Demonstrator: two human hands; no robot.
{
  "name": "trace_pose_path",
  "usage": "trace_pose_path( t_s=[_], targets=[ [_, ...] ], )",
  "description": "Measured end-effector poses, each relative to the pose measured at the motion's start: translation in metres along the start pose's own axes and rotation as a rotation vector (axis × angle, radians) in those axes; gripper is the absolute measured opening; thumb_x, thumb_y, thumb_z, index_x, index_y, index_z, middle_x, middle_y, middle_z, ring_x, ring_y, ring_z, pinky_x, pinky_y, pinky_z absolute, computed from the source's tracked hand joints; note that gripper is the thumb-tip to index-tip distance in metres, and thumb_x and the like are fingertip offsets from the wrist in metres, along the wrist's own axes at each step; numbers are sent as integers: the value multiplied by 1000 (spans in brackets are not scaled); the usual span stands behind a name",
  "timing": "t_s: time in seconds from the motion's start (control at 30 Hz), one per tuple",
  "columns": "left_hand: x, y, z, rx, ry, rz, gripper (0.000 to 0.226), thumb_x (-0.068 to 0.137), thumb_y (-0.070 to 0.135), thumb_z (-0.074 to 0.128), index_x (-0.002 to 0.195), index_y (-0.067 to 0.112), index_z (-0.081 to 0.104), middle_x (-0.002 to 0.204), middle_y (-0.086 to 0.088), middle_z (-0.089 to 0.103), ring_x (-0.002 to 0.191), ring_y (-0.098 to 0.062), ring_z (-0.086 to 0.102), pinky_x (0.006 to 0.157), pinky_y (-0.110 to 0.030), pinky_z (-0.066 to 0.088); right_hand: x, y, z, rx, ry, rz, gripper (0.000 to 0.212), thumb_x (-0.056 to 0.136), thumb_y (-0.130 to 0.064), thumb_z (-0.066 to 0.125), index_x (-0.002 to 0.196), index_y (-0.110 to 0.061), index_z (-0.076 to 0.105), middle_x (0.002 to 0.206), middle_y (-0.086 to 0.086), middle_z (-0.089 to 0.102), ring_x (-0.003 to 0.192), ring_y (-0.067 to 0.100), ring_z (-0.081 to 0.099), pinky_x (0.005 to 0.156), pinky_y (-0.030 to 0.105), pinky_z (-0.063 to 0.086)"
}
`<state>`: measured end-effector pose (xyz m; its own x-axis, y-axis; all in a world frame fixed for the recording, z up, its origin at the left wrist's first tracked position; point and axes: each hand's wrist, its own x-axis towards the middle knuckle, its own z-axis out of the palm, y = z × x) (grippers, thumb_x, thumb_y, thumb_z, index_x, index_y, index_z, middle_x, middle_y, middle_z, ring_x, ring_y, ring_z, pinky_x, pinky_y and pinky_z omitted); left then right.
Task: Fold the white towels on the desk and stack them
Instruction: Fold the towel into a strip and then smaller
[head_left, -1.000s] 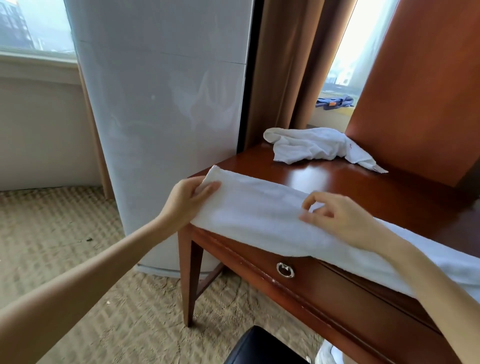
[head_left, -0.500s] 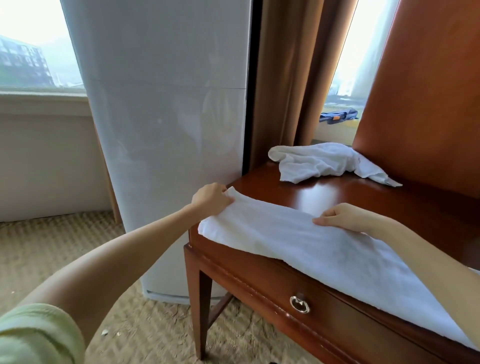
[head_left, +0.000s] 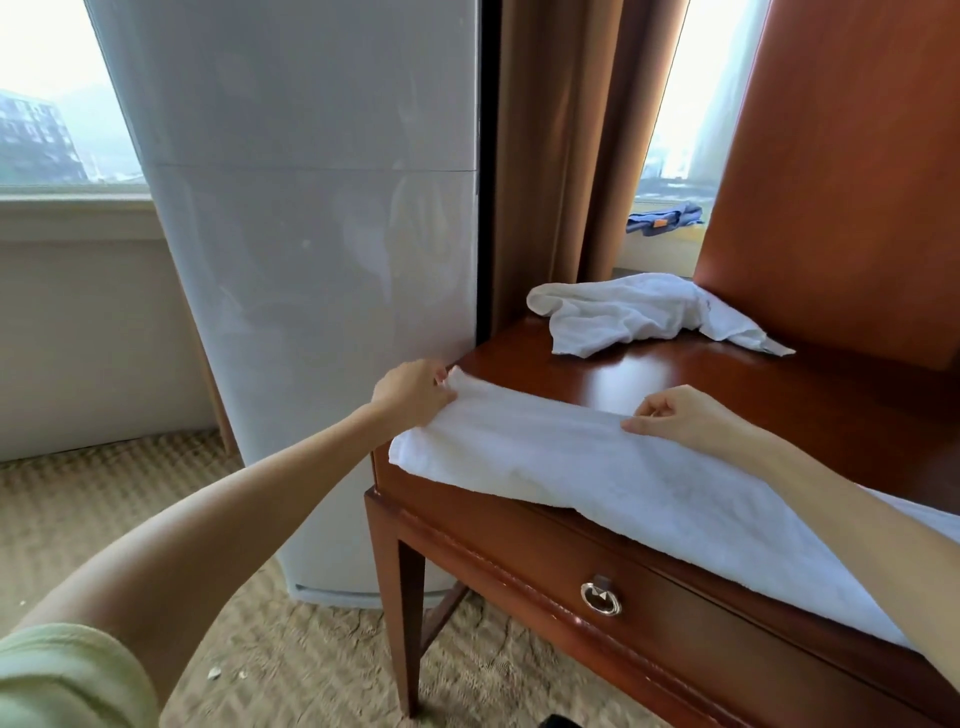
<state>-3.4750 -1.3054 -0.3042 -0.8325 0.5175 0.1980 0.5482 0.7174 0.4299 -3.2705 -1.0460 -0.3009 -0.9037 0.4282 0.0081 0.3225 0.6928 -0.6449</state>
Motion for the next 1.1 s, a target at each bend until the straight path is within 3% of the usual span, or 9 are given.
trace_pose_path(
  t_s=[0.17,0.37,0.43,0.5,0.7,0.83,0.9,1.0,1.1],
  targets=[
    [-4,-2,-3,144,-61,-48,32,94,44,52,102,15,61,76,6,57,71,-17,57,52,-26,40,4,2,7,-222,79,-9,27,77,-50,74,86,-27,64,82,-9,63,74,8,59,69,30,49],
    [-18,-8,-30,-32,-405,-218,36,91,48,58,91,13,55,69,5,48,57,-10,49,41,-16,40,12,-17,34,-214,50,-82,25,83,-51,68,97,-33,57,96,-13,55,89,8,53,71,27,40],
    [-20,-9,-32,-57,-449,-179,30,93,39,58,96,8,59,76,0,56,64,-13,54,49,-14,43,12,-19,43,-174,79,-71,20,84,-47,68,94,-35,56,90,-19,52,86,6,51,67,26,38],
    [-18,-6,-34,-89,-378,-119,31,95,33,56,109,5,60,95,-5,61,84,-20,58,67,-22,48,13,-17,46,-79,143,-79,14,85,-42,69,88,-32,60,86,-17,55,77,3,51,61,23,35],
    [7,14,-34,-74,123,98,32,98,28,52,122,9,44,107,-13,60,87,-31,54,70,-35,40,17,-23,45,25,457,-149,8,88,-29,68,94,-25,64,89,-3,58,80,15,55,61,25,35],
    [14,2,-23,22,-86,25,40,94,24,58,130,11,47,119,-13,59,103,-31,56,79,-34,43,17,-16,41,-207,286,-111,29,88,-26,68,116,-23,64,112,1,58,106,20,56,84,32,43],
    [16,-11,-18,-166,-179,-55,42,93,23,61,133,12,51,125,-10,55,113,-27,53,90,-31,43,14,-11,40,-299,240,-103,33,90,-30,65,122,-24,61,121,2,55,115,23,50,91,34,41],
    [20,-19,-20,-672,-21,-221,34,96,21,56,129,17,55,124,-7,55,104,-19,51,84,-30,43,8,-10,38,-303,291,-148,33,92,-30,62,124,-23,60,122,3,56,116,23,50,87,31,38],
    [25,-22,-19,-577,48,-174,27,98,14,48,122,16,59,124,-7,57,100,-18,51,80,-26,39,1,-11,37,-280,253,-190,30,94,-28,60,123,-22,60,119,2,56,113,21,52,85,30,39]
  ],
)
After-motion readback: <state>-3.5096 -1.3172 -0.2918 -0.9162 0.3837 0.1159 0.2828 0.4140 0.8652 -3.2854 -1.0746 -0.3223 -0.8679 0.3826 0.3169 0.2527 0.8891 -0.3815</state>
